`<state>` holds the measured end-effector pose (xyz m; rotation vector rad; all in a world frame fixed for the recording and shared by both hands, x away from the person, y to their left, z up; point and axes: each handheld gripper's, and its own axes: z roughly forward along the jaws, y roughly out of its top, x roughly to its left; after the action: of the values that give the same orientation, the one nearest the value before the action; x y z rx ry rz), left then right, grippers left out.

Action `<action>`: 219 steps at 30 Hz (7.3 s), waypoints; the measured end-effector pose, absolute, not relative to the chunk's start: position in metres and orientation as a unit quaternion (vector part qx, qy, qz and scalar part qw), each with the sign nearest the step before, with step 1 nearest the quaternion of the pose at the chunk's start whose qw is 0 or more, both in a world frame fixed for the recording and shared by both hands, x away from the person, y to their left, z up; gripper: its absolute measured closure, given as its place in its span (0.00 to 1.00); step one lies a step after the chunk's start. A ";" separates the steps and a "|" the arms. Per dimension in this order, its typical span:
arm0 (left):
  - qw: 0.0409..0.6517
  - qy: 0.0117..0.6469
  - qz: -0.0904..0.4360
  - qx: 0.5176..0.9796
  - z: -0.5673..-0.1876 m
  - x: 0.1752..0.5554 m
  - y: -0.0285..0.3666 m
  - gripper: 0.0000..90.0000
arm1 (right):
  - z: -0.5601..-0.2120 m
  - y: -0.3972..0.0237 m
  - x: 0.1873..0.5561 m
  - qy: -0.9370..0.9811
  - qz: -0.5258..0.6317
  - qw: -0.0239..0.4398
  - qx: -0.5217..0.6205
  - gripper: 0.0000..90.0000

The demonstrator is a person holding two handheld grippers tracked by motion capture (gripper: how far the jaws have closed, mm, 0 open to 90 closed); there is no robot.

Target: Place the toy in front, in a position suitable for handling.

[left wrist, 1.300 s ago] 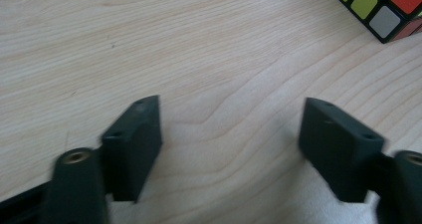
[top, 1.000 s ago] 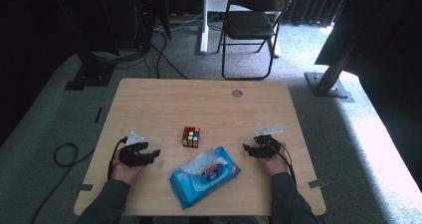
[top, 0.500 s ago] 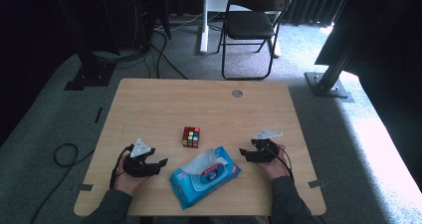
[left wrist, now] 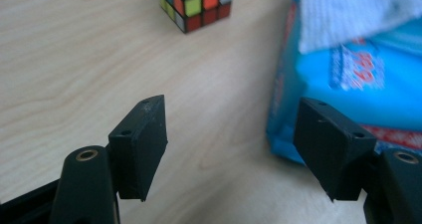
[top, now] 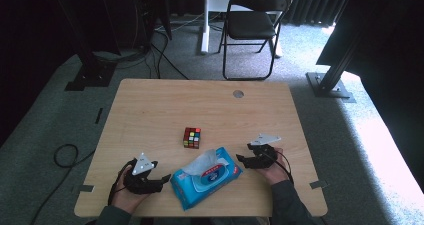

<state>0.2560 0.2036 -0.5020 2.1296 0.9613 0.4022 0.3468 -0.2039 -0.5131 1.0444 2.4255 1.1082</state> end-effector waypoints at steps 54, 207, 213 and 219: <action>0.409 0.343 0.142 0.834 -0.485 0.302 0.176 0.32 | -0.515 -0.201 0.341 0.857 0.383 0.111 0.326 0.38; 0.378 0.234 0.098 0.891 -0.500 0.447 0.032 0.38 | -0.526 -0.211 0.347 0.865 0.357 0.113 0.334 0.37; 0.376 0.227 0.093 0.894 -0.505 0.449 0.022 0.38 | -0.526 -0.213 0.347 0.863 0.359 0.114 0.337 0.37; 0.365 0.219 0.090 0.900 -0.506 0.452 0.019 0.38 | -0.526 -0.215 0.346 0.862 0.360 0.114 0.339 0.37</action>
<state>0.4523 0.0185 -0.5064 2.3161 0.5636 0.2314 0.3462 -0.2147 -0.5257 0.9941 2.5275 1.0557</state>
